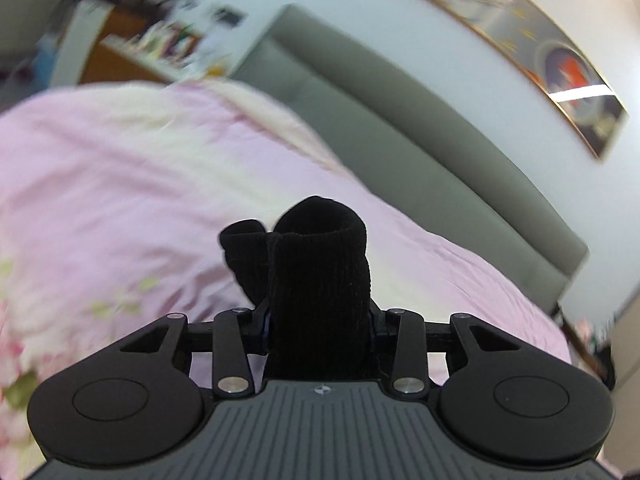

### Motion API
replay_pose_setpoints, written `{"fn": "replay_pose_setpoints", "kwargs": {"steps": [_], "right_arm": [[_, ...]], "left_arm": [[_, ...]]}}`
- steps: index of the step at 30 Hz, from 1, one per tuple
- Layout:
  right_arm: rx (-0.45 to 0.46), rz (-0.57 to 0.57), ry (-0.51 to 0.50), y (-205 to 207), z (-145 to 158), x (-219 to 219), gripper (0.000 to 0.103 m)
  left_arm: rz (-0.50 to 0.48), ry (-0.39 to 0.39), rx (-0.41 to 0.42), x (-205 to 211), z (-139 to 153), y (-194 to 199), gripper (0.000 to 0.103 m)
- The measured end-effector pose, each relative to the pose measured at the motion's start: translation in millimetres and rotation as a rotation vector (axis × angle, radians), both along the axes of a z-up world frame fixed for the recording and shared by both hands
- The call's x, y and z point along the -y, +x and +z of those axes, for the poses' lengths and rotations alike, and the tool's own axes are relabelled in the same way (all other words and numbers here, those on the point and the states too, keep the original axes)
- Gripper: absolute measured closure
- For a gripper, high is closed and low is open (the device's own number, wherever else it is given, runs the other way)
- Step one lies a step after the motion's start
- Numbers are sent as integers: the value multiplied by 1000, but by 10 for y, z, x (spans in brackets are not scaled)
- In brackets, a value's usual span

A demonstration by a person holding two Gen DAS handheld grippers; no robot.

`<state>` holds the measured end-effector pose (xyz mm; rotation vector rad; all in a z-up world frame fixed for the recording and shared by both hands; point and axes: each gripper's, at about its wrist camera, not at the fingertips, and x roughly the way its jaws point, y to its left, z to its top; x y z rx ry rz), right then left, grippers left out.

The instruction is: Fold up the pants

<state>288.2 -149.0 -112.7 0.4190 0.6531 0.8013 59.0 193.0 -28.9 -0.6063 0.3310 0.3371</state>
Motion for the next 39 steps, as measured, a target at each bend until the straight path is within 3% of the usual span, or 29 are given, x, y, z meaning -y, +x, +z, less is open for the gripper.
{"fn": "replay_pose_setpoints", "kwargs": {"steps": [5, 12, 15, 19, 21, 24, 26, 28, 31, 35, 37, 39], "right_arm": [[-60, -125, 94, 190, 85, 572, 65], [-40, -226, 134, 289, 217, 1043, 64], [-56, -282, 160, 346, 201, 1199, 64], [-93, -331, 193, 410, 157, 1472, 64], [-109, -338, 198, 459, 108, 1460, 64], [-125, -328, 189, 505, 30, 1423, 64], [-129, -312, 178, 539, -7, 1360, 64], [-118, -308, 166, 543, -1, 1316, 64], [-102, -284, 157, 519, 17, 1251, 64], [-89, -240, 130, 517, 32, 1158, 63], [-85, -198, 122, 537, 31, 1064, 62], [-73, -149, 108, 550, 47, 932, 60]], "left_arm": [[-198, 272, -35, 670, 213, 332, 58], [-452, 629, -192, 1660, -76, 826, 58], [-516, 725, -270, 2052, -284, 957, 58], [-596, 759, -385, 2343, -629, 1133, 56], [-632, 824, -446, 2492, -835, 1181, 54], [-637, 948, -463, 2673, -1008, 1129, 49], [-625, 978, -458, 2691, -1016, 1079, 46], [-631, 969, -437, 2649, -944, 1004, 24], [-650, 884, -385, 2499, -778, 840, 14], [-646, 718, -315, 2164, -547, 602, 12], [-598, 588, -291, 1847, -447, 497, 10], [-531, 389, -278, 1417, -385, 439, 10]]}}
